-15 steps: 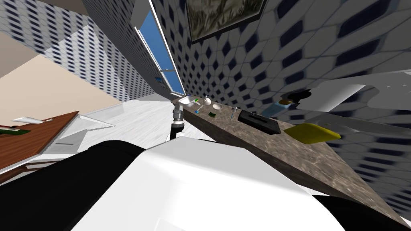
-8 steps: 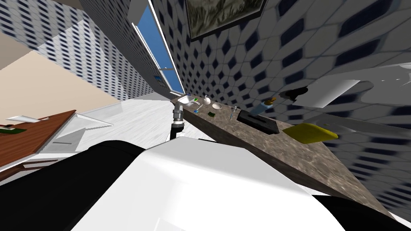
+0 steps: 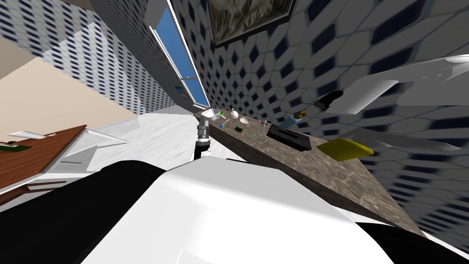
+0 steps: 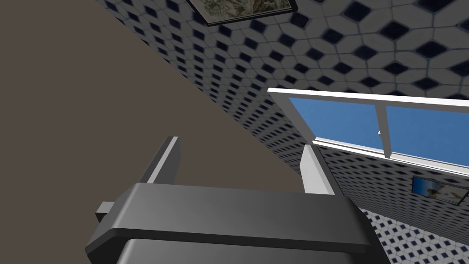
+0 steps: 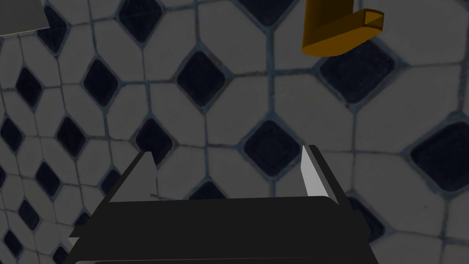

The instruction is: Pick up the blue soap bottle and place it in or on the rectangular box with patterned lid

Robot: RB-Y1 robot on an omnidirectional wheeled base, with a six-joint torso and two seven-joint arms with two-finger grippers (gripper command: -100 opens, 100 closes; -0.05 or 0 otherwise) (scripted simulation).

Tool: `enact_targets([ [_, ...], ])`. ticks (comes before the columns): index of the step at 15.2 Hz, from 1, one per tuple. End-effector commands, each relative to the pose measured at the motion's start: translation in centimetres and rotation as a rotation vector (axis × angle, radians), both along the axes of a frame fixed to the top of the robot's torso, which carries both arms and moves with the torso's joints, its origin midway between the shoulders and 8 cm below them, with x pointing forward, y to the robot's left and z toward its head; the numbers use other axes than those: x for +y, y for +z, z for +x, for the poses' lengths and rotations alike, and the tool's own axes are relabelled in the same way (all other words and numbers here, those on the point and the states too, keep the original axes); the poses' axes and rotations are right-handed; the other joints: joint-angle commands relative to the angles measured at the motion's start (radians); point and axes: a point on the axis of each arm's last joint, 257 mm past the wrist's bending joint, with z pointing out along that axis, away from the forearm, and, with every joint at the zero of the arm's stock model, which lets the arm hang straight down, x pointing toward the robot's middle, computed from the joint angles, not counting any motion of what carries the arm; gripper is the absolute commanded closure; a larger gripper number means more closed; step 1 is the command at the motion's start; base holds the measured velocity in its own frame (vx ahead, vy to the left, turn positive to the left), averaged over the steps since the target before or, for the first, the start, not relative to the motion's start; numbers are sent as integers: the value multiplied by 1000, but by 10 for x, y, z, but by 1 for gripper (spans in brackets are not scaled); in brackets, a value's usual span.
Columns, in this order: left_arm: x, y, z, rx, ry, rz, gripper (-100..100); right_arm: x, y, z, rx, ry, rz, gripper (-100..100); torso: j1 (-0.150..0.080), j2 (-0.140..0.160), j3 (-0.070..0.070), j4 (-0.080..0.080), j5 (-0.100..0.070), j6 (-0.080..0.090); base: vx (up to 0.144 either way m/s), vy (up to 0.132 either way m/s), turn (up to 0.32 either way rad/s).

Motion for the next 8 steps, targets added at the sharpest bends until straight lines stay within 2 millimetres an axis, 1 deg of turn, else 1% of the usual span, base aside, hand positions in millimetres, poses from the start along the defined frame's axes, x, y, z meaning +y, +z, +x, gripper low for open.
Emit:
enact_targets([
  [1, 0, 0, 0, 0, 0, 0, 0, 10, 6, 6, 5, 0, 4, -100, 0, 0, 0, 0, 0, 0, -37, -64, 1],
  [3, 0, 0, 0, 0, 0, 0, 0, 7, 3, 4, 3, 0, 3, -100, 1, 0, 0, 0, 0, 0, -22, -43, 2],
  [8, 0, 0, 0, 0, 0, 0, 0, 7, 3, 4, 4, -1, 3, -100, 5, -2, -1, -1, 1, 0, -2, -4, 0],
])
